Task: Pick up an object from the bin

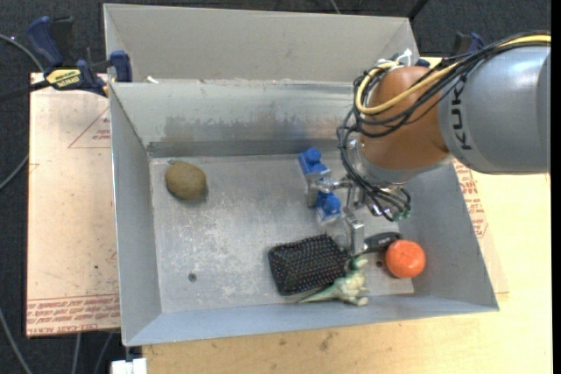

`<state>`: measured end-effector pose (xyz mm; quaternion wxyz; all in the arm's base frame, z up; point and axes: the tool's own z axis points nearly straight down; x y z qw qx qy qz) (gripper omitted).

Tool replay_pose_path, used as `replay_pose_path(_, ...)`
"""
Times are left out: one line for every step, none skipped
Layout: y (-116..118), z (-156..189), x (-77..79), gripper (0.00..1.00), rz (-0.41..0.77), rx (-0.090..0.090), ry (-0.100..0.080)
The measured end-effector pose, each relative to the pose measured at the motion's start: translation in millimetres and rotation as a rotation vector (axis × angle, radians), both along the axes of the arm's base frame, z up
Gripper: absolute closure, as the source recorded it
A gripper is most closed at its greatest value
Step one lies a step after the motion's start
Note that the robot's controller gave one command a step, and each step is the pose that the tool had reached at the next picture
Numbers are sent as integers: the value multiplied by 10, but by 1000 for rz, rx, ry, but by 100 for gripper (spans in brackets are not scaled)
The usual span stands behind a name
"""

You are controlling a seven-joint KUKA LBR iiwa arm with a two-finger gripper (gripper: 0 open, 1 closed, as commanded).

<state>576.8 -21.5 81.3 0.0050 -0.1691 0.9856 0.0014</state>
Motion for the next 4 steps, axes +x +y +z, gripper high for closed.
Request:
replay_pose_path(-361,-48,-234,100,28,-7,6)
replay_pose_path(-273,-56,-182,100,45,-7,5)
replay_pose_path(-263,427,-297,100,64,-2,15)
replay_pose_path(-681,176,-663,100,119,-5,-3)
